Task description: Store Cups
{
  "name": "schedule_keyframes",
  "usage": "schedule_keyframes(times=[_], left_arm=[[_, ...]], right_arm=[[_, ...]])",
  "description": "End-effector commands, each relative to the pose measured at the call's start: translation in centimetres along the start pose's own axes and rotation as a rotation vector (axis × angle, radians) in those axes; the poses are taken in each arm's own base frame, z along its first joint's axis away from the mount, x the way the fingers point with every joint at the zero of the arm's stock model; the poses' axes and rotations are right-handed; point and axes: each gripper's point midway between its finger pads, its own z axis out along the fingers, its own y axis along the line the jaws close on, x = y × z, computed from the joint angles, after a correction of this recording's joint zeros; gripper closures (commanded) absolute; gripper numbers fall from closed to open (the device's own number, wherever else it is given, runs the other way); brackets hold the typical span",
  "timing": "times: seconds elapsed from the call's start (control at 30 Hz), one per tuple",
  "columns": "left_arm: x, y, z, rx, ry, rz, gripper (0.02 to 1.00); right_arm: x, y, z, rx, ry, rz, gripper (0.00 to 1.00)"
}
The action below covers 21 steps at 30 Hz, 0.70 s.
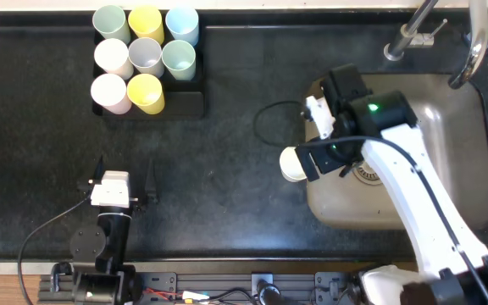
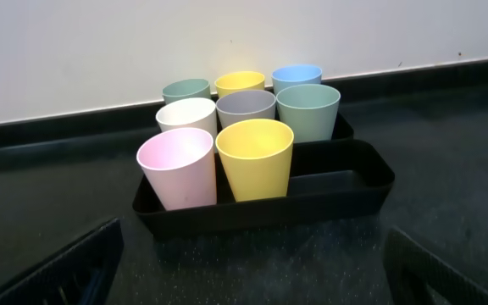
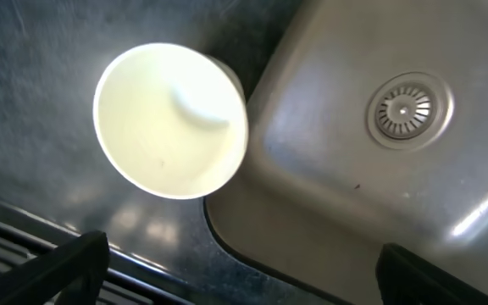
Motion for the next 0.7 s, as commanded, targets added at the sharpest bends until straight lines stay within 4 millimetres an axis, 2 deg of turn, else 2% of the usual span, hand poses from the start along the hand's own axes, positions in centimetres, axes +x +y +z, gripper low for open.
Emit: schedule_keyframes(times=[0.03, 0.3, 0.7], left_arm=[[-0.1, -0.2, -0.1, 0.009, -0.006, 0.018, 0.018], [-0.1, -0.2, -0.1, 0.009, -0.006, 0.018, 0.018], [-0.1, -0.2, -0.1, 0.009, -0.007, 0.018, 0.020]], right_arm=[[-0.9, 0.2, 0.1, -0.018, -0.001, -0.102, 0.001], [-2.0, -1.1, 2.4, -0.025, 0.035, -0.105, 0.018], [-2.2, -2.2, 5.5, -0.045, 0.107, -0.106, 0.027]])
